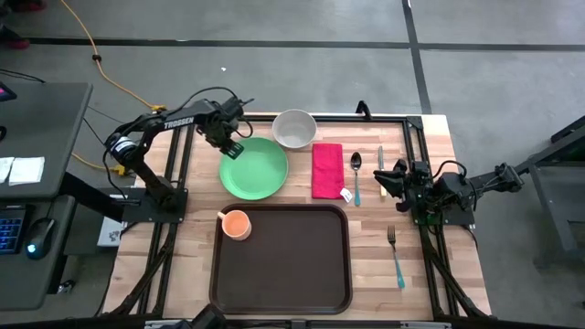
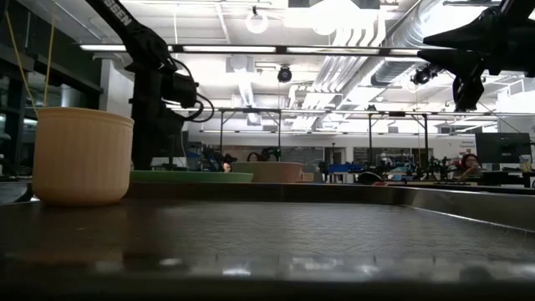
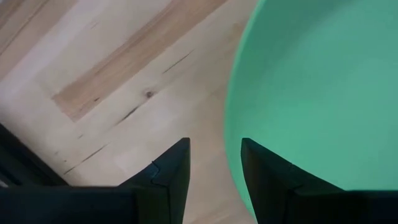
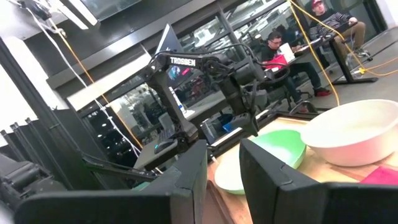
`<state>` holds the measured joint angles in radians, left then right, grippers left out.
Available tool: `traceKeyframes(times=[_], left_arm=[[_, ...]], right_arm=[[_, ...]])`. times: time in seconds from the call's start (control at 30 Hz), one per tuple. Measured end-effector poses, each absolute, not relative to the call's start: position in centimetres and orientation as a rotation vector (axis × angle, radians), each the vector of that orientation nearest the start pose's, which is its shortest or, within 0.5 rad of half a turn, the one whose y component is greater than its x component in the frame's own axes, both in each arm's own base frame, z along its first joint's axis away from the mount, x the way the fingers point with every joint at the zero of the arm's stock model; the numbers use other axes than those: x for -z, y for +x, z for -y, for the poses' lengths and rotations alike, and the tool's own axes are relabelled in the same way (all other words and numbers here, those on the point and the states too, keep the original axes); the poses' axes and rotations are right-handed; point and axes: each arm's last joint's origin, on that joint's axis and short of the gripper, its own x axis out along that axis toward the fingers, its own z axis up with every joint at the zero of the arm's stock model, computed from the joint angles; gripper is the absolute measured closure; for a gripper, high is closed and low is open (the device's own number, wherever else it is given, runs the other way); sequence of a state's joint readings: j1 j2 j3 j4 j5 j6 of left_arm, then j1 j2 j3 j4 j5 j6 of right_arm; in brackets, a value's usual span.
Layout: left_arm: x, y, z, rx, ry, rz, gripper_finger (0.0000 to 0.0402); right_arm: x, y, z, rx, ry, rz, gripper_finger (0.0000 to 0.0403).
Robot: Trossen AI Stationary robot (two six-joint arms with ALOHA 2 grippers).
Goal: Set up tray
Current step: Put the green plate on the brown serving tray
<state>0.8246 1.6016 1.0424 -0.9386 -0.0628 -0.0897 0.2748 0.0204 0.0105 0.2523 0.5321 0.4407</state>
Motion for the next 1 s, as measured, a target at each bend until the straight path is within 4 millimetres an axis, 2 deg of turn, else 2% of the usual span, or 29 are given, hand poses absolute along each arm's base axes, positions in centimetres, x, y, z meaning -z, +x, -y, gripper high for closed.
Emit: traceKeyframes(times=[0.47,1.0], left_arm=[[-17.2,18.0,-19.6,-0.760,-0.673,-1.406,0.0227],[-17.1,18.0,-19.6,-0.750,-0.646,-1.405,0.0229]], right_arm=[[-18.9,9.2,-1.0,0.238,0.532,0.283,0.0329],[-18.9,9.2,-1.0,0.237,0.539,0.284,0.0329]])
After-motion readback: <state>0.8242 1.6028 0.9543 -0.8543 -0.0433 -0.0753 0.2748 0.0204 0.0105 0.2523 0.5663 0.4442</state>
